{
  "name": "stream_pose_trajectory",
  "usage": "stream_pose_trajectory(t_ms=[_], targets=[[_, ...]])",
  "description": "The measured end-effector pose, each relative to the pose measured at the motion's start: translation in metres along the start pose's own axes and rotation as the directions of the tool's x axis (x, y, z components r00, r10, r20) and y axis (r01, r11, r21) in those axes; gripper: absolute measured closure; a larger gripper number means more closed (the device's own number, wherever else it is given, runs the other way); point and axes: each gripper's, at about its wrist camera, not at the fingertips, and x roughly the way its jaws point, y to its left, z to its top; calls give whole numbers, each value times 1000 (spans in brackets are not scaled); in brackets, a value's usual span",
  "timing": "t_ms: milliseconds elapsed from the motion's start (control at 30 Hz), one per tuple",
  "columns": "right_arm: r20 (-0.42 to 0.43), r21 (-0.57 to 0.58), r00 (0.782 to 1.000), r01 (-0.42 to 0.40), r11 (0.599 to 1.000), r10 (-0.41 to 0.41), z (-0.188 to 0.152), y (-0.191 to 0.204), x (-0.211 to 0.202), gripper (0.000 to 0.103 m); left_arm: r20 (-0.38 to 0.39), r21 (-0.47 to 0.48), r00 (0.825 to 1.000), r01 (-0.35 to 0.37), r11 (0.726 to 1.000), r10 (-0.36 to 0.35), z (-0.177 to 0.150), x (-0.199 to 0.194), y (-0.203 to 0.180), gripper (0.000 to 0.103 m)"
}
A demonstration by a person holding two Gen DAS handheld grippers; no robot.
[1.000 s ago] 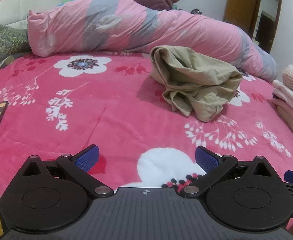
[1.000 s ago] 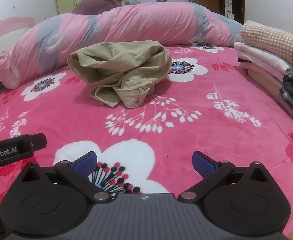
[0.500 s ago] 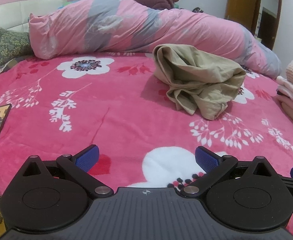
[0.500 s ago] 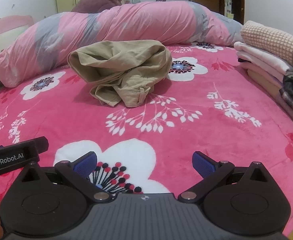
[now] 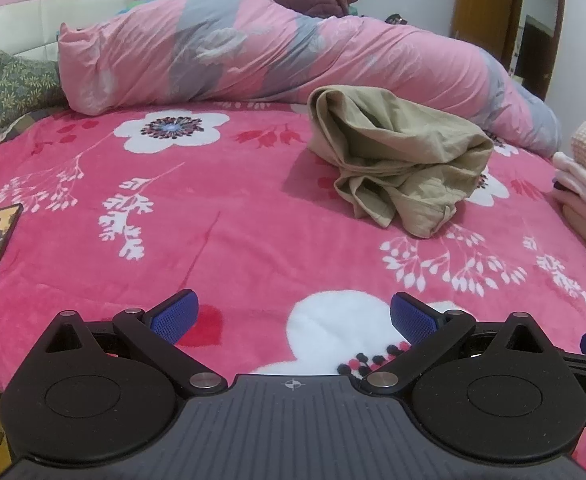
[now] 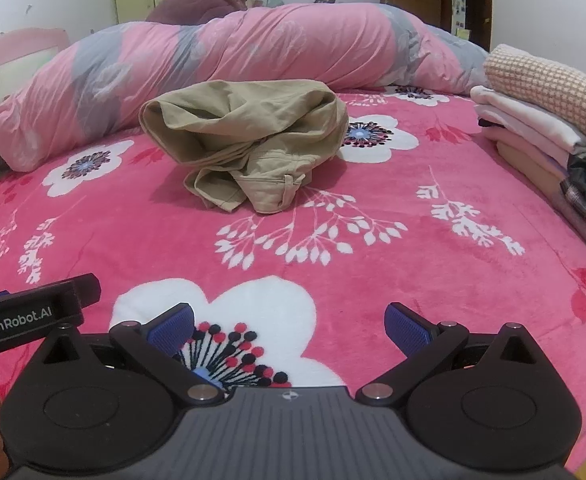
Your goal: Fold clothes
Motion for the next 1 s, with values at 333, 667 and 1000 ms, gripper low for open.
stream_pose_trajectory(t_ms=[333,667,1000], targets=[[-3,-4,1000,-2,1000,2,-1,2,0,0,-1,-5,1000,-2,1000,2,-1,1,2,0],[-2,-6,1000,-2,1000,2,-2,3,1,0,-3,-9,1000,-3,1000,3,-1,1,4,0],[-4,-8,1000,-7,1000,7,1,4,5,0,-6,-9,1000,-7,1000,7,1,5,5,0]])
